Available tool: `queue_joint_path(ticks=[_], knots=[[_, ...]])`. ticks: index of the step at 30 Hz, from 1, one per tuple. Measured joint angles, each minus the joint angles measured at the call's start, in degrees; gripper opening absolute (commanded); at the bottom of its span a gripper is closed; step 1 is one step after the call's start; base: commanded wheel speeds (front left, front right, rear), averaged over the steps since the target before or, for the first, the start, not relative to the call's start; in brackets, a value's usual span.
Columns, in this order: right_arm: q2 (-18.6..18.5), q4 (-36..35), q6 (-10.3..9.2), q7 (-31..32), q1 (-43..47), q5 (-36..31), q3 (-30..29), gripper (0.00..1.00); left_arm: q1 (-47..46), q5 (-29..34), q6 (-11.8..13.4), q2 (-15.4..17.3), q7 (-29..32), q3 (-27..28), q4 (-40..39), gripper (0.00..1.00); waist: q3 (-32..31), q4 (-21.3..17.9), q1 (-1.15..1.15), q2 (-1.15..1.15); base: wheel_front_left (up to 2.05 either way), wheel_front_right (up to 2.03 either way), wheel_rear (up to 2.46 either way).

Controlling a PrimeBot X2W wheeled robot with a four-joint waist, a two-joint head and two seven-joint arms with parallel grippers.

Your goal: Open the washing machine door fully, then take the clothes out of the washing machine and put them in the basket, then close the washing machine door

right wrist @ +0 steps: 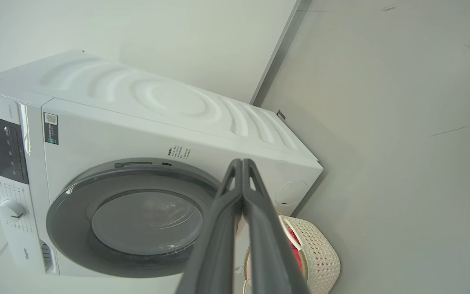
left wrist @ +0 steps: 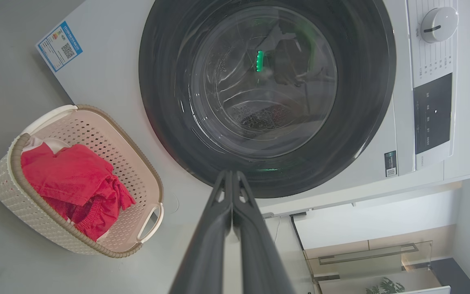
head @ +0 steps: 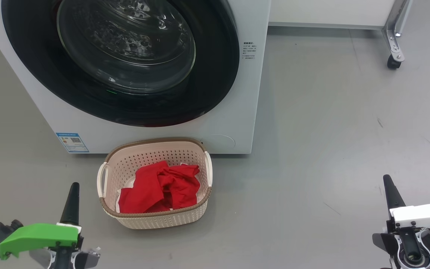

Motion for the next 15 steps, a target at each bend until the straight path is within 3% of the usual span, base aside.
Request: queue_joint_path(ticks=[15], knots=[[0.4, 0.9, 0.99, 3.0, -0.6, 11.0, -1.9, 0.00, 0.0, -9.5, 0.0, 0.4, 2.6, 1.6, 0.0, 0.00, -0.9, -0.2, 0.00, 0.00, 0.00, 0.00, 0.00]])
